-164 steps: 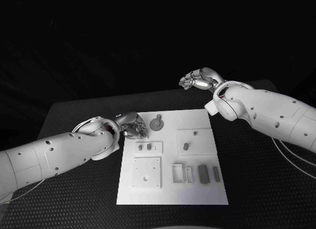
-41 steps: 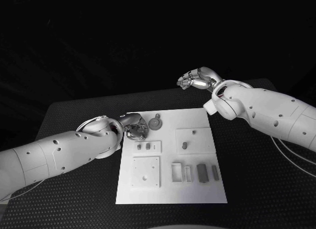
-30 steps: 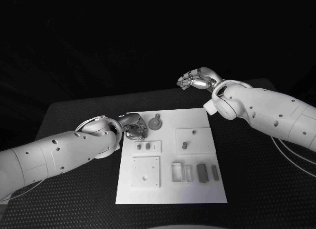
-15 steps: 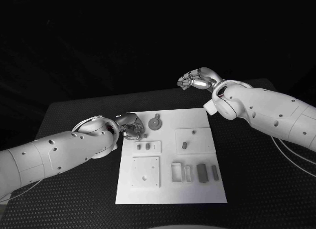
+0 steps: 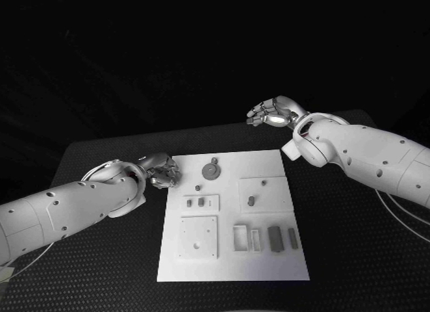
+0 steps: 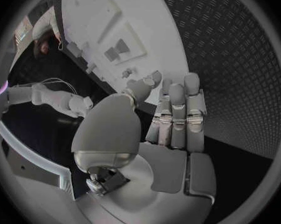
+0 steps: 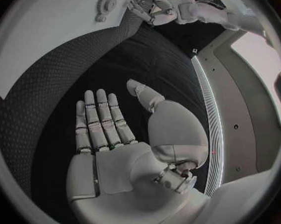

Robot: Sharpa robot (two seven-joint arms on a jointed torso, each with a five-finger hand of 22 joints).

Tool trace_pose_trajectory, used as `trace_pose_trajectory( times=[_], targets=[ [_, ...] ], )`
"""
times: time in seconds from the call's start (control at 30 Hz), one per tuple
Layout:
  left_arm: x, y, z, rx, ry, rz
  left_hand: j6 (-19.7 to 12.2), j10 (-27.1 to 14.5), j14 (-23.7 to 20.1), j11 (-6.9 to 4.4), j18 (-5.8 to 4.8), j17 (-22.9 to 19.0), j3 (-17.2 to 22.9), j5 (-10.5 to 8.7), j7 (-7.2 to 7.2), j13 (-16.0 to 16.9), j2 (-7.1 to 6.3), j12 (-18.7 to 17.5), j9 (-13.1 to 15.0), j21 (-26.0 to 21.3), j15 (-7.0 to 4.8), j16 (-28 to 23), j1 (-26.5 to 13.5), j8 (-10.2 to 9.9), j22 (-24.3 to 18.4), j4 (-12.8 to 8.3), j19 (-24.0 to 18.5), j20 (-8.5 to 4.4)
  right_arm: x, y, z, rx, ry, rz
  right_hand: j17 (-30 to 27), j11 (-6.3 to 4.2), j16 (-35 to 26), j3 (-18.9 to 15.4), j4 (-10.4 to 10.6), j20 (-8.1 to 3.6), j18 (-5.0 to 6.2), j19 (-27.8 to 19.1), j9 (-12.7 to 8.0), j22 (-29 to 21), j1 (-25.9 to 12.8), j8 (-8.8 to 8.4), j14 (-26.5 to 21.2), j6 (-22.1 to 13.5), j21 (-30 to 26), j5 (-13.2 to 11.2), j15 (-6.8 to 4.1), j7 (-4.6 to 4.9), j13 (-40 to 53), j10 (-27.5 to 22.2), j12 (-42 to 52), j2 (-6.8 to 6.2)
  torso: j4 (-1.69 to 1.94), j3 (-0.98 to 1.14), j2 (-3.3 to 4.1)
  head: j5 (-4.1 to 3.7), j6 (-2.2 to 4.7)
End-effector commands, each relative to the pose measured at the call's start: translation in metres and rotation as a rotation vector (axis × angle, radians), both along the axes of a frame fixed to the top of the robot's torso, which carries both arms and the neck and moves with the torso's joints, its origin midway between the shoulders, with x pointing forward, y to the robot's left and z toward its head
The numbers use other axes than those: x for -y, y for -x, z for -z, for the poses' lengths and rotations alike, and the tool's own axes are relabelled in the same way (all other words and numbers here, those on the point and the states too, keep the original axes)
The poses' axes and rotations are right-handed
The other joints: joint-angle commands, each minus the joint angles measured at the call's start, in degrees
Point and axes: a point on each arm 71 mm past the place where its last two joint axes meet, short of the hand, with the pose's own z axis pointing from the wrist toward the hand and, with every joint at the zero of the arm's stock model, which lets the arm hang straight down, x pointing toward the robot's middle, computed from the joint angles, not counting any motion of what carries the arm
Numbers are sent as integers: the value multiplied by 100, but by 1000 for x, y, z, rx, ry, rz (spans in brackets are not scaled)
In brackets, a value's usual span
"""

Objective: Assemble the parts on the task board

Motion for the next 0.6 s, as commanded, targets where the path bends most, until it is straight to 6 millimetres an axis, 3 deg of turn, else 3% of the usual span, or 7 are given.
trace_pose_trajectory(
  times=[0.03, 0.27, 0.43, 0.6],
  targets=[
    [-15, -4, -5, -81, 254, -122, 44, -85, -161, 24, 186, -77, 36, 27, -1, -11, 9, -14, 8, -139, 21, -151, -68, 45, -52, 11, -187, 12, -3, 3, 2, 41, 136, -79, 46, -41, 79, 31, -98, -22, 34, 208, 1, 24, 159, 73, 209, 119, 2, 24, -59, 55, -34, 169, 32, 20, -4, 8, -10, -23, 42],
    [-29, -2, -9, -175, 449, -134, -130, -250, -295, 103, 111, -382, 15, -77, 61, -14, 117, -4, -14, -620, 125, -759, -356, 39, -411, 39, -393, 113, 1, 13, 7, 85, 364, -133, 218, -200, 283, 52, -124, -37, 221, 688, -9, -43, 410, 167, 631, 325, -29, 25, -250, -21, -94, 600, 75, 17, 14, 1, -8, -102, 126],
    [-37, -1, -16, -213, 556, -88, -236, -513, -565, 238, 32, -621, -137, -42, 94, -76, 152, -11, -20, -1076, 288, -1378, -621, 52, -742, 27, -734, 266, 9, 20, 8, 103, 513, -132, 351, -313, 396, 15, -120, -37, 328, 982, -18, -89, 440, 204, 872, 425, -54, 25, -365, -58, -98, 880, 123, -54, 10, 1, -4, -161, 192],
    [-48, 0, -23, -224, 668, -116, -320, -696, -745, 313, 7, -798, -278, -37, 60, -183, 159, -18, -18, -1367, 469, -1962, -732, 74, -1077, 0, -1005, 439, 16, 36, 5, 136, 633, -151, 551, -449, 571, 19, -114, -53, 490, 1449, -22, -144, 413, 247, 1251, 538, -34, 28, -552, -105, -78, 1220, 125, -114, 8, -2, -13, -138, 211]
  ],
)
